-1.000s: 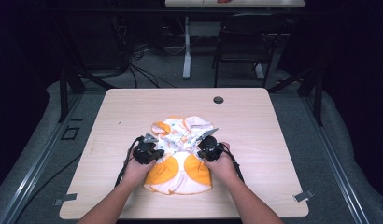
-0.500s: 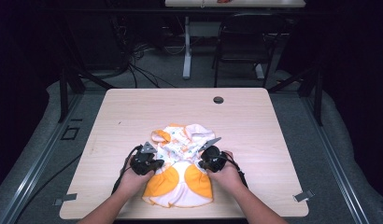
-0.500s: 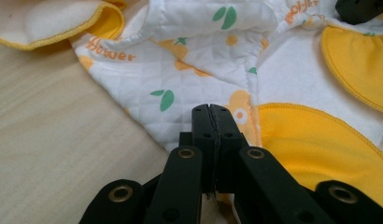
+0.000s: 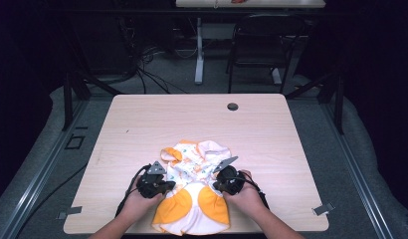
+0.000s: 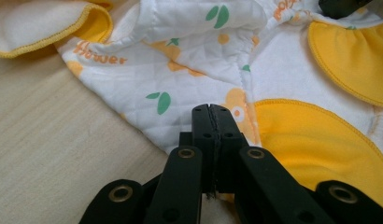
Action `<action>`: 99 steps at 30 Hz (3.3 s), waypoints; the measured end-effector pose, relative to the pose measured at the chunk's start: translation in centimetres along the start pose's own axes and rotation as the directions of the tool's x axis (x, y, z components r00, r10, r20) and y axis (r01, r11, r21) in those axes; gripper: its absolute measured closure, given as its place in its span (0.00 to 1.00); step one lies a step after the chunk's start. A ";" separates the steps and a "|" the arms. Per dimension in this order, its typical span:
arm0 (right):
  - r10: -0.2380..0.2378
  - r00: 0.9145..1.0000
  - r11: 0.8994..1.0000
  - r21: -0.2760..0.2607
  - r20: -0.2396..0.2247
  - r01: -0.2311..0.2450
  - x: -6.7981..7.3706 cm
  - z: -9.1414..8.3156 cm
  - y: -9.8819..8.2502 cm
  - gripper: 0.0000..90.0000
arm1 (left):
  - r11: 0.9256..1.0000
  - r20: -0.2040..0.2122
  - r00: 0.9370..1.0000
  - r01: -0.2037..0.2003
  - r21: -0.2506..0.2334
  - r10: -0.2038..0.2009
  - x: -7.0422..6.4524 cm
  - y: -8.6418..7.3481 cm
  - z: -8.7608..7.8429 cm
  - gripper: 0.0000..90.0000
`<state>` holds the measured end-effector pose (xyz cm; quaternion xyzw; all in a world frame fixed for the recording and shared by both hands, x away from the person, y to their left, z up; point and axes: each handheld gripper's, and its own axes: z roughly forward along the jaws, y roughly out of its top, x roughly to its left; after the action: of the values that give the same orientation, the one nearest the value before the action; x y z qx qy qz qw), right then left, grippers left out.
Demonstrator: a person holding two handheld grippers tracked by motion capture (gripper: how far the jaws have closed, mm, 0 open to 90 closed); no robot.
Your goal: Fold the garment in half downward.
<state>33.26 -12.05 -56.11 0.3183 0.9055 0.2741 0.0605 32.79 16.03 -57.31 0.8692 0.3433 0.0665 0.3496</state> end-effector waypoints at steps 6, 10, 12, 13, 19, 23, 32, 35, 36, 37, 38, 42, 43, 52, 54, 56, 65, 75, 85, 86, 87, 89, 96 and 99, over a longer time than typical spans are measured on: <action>0.027 1.000 0.999 -0.030 -0.010 -0.028 -0.9 -0.9 1.2 1.00 | 1.000 -0.027 1.000 -0.010 -0.006 0.010 1.0 1.9 -0.4 1.00; 0.020 1.000 0.999 -0.049 0.023 -0.019 -2.1 -1.5 2.9 1.00 | 1.000 -0.041 0.999 0.005 -0.028 -0.006 2.5 4.0 -0.6 0.99; 0.017 0.999 0.998 -0.054 0.040 -0.015 -2.8 -1.5 3.9 1.00 | 1.000 -0.052 0.999 0.012 -0.029 -0.013 3.2 5.1 -0.6 0.99; 0.018 0.999 0.998 -0.053 0.048 -0.015 -3.2 -1.4 4.4 1.00 | 0.999 -0.055 0.998 0.020 -0.033 -0.021 3.6 5.6 -0.6 0.99; 0.040 0.997 0.997 -0.073 0.065 -0.035 -5.5 -0.9 7.0 0.98 | 1.000 -0.087 0.996 0.015 -0.021 -0.017 5.7 7.9 0.5 0.96; 0.050 0.995 0.997 -0.069 0.085 -0.045 -6.6 -0.3 8.3 0.98 | 0.999 -0.102 0.994 0.029 -0.024 -0.031 6.6 8.7 1.4 0.95; 0.125 0.985 0.991 -0.063 0.122 -0.118 -8.6 1.5 9.1 0.96 | 0.999 -0.116 0.992 0.050 -0.010 -0.050 8.1 9.2 3.1 0.93; 0.133 0.983 0.990 -0.063 0.130 -0.125 -9.0 1.9 9.0 0.90 | 0.998 -0.127 0.990 0.059 -0.014 -0.060 8.5 9.2 3.4 0.91; 0.139 0.982 0.989 -0.067 0.129 -0.132 -9.1 2.1 8.9 0.89 | 0.998 -0.132 0.989 0.065 -0.016 -0.066 8.6 9.1 3.5 0.90; 0.145 0.980 0.988 -0.073 0.134 -0.136 -9.3 2.2 8.9 0.88 | 0.997 -0.135 0.988 0.073 -0.022 -0.076 8.8 9.1 3.5 0.88; 0.150 0.979 0.987 -0.078 0.140 -0.141 -9.3 2.3 8.9 0.86 | 0.997 -0.138 0.987 0.075 -0.026 -0.078 8.9 9.1 3.6 0.87; 0.152 0.974 0.986 -0.093 0.169 -0.138 -9.4 2.8 8.9 0.75 | 0.996 -0.159 0.983 0.086 -0.028 -0.089 9.3 8.9 4.0 0.75; 0.152 0.973 0.986 -0.092 0.171 -0.138 -9.4 2.9 9.0 0.74 | 0.995 -0.154 0.983 0.094 -0.026 -0.097 9.3 8.8 4.2 0.75; 0.167 0.970 0.986 -0.038 0.175 -0.163 -9.9 4.0 8.6 0.63 | 0.992 -0.151 0.981 0.119 -0.033 -0.122 9.5 8.5 4.7 0.60; 0.169 0.970 0.986 -0.037 0.173 -0.165 -10.0 4.0 8.6 0.62 | 0.992 -0.149 0.981 0.124 -0.028 -0.127 9.6 8.3 4.9 0.60; 0.176 0.970 0.984 -0.029 0.166 -0.173 -10.1 4.0 8.5 0.60 | 0.992 -0.151 0.981 0.120 -0.027 -0.122 9.7 8.2 5.0 0.60; 0.210 0.968 0.978 -0.024 0.138 -0.209 -10.5 4.3 8.1 0.62 | 0.993 -0.150 0.981 0.119 -0.022 -0.121 9.5 8.0 5.2 0.61; 0.206 0.973 0.978 -0.027 0.099 -0.205 -10.0 4.3 8.2 0.84 | 0.993 -0.101 0.988 0.115 -0.014 -0.116 9.4 8.0 5.2 0.80; 0.180 0.980 0.984 -0.006 0.089 -0.181 -9.5 4.3 8.3 0.96 | 0.993 -0.088 0.989 0.116 0.009 -0.115 9.3 8.2 5.1 0.93; 0.198 0.976 0.980 -0.028 0.092 -0.196 -9.4 4.5 8.3 0.96 | 0.993 -0.088 0.989 0.118 0.016 -0.117 9.3 8.3 5.1 0.93; 0.191 0.977 0.982 -0.026 0.095 -0.189 -9.4 4.5 8.4 0.96 | 0.993 -0.091 0.989 0.115 0.023 -0.113 9.3 8.4 5.1 0.93; 0.167 0.981 0.986 0.004 0.103 -0.168 -9.3 4.2 8.6 0.97 | 0.994 -0.091 0.990 0.107 0.032 -0.104 9.3 8.6 4.9 0.93; 0.153 0.984 0.988 -0.031 0.094 -0.151 -9.4 2.8 8.8 0.97 | 0.995 -0.090 0.991 0.099 0.011 -0.098 9.2 9.5 3.9 0.95; 0.138 0.986 0.990 -0.046 0.095 -0.135 -9.4 2.1 8.8 0.97 | 0.997 -0.094 0.992 0.083 -0.002 -0.083 9.0 10.0 3.1 0.95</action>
<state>46.02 -11.13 -53.77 0.3914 0.8719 0.2794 0.0922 46.20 14.91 -54.23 0.8503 0.3953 0.0923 0.3349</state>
